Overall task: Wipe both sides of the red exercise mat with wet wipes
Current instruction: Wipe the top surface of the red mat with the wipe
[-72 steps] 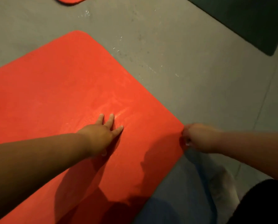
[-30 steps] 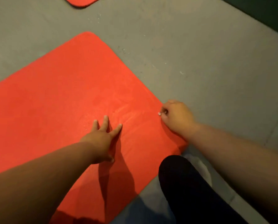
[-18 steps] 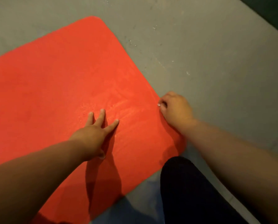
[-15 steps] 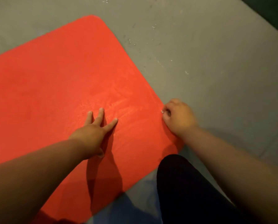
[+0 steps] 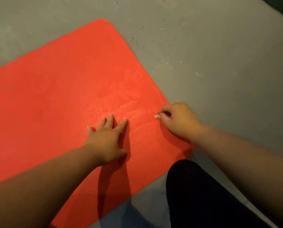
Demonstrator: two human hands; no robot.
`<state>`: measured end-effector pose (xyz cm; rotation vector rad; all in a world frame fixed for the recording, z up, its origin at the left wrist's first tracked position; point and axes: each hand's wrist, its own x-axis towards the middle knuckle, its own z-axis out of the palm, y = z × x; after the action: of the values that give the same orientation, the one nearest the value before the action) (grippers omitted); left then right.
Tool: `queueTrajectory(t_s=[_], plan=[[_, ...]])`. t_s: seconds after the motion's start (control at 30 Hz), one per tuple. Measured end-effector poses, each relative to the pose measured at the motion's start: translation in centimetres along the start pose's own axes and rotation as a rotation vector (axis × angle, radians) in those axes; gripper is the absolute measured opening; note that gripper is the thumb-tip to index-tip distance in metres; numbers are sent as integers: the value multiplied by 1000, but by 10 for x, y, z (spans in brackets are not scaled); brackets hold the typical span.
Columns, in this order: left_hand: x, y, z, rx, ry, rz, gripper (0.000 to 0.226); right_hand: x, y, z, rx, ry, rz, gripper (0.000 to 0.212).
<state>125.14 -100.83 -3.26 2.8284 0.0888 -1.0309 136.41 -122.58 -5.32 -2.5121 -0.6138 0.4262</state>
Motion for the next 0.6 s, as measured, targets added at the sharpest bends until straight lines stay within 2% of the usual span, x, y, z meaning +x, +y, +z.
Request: queueTrajectory(t_s=[0.07, 0.13, 0.23, 0.3, 0.33, 0.4, 0.47, 0.53, 0.6], plan=[[0, 20, 4, -78, 187, 141, 94, -16, -2, 6, 189, 11, 43, 24], [8, 41, 10, -163, 278, 279, 83, -23, 5, 8, 366, 108, 169, 31], [35, 69, 8, -192, 311, 352, 65, -30, 25, 2, 290, 221, 256, 34], [48, 86, 4, -157, 355, 476, 39, -35, 36, -5, 213, 222, 244, 34], [52, 91, 3, -109, 359, 543, 35, -37, 41, -8, 204, 208, 243, 35], [62, 89, 1, -13, 406, 614, 33, -37, 45, -10, 191, 161, 225, 33], [72, 82, -8, -32, 437, 558, 26, -31, 44, -10, 194, 128, 192, 31], [83, 78, -17, -86, 480, 502, 44, -21, 40, -11, 244, 121, 229, 31], [92, 86, -24, -86, 482, 540, 59, -15, 39, -14, 272, 187, 286, 28]])
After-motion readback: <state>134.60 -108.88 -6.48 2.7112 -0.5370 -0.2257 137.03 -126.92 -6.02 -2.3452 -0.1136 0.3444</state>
